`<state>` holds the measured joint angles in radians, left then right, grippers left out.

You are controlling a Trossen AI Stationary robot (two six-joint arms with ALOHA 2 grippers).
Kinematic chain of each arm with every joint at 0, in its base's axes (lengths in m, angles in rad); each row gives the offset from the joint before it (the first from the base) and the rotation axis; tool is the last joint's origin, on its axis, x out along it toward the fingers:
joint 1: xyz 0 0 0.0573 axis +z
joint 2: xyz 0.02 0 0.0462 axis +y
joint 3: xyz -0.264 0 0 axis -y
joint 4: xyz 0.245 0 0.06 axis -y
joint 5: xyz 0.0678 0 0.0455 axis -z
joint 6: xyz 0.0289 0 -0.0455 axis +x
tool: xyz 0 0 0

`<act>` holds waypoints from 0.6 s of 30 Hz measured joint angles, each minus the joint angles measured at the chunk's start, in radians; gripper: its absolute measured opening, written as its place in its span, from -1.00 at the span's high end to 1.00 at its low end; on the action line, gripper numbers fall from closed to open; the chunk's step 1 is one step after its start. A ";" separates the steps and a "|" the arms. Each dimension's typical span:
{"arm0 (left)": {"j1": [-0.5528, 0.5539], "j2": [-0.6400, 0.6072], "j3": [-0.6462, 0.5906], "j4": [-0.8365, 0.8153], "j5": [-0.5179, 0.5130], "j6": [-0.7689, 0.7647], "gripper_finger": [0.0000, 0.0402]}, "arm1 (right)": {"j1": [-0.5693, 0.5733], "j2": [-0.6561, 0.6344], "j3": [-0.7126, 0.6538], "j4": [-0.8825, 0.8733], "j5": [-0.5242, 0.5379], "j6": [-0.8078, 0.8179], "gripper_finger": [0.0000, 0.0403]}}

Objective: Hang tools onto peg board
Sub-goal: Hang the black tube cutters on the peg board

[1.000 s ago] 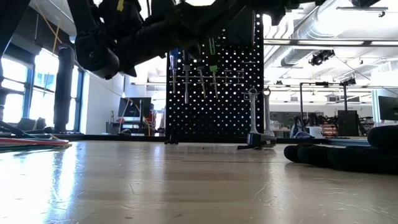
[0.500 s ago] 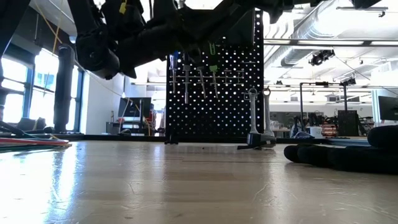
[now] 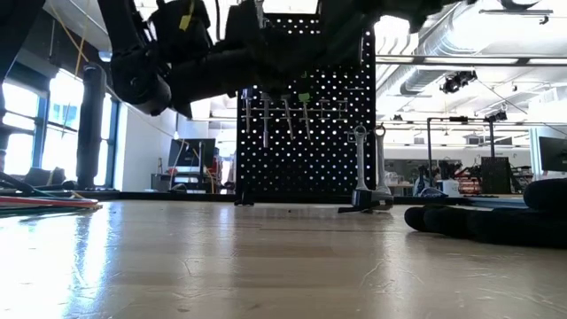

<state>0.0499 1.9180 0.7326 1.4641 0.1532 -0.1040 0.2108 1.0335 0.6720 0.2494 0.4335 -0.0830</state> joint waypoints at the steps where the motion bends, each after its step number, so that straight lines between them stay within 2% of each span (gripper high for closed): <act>1: 0.006 0.000 0.000 -0.013 -0.012 0.000 0.50 | 0.000 -0.024 0.000 -0.026 0.017 -0.001 0.91; 6: 0.033 0.000 -0.003 -0.056 -0.017 0.000 0.24 | -0.005 -0.161 0.001 -0.150 0.172 -0.007 0.91; 10: 0.056 0.000 -0.003 -0.084 -0.026 -0.016 0.13 | -0.031 -0.274 0.001 -0.280 0.249 -0.005 0.91; 14: 0.072 0.000 -0.003 -0.118 -0.018 -0.018 0.10 | -0.104 -0.361 0.002 -0.360 0.265 0.003 0.91; 18: 0.088 -0.001 -0.003 -0.130 -0.020 -0.018 0.10 | -0.212 -0.403 0.001 -0.372 0.236 -0.011 0.91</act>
<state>0.1374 1.9171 0.7300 1.3346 0.1328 -0.1219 -0.0008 0.6301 0.6731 -0.1223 0.6697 -0.0942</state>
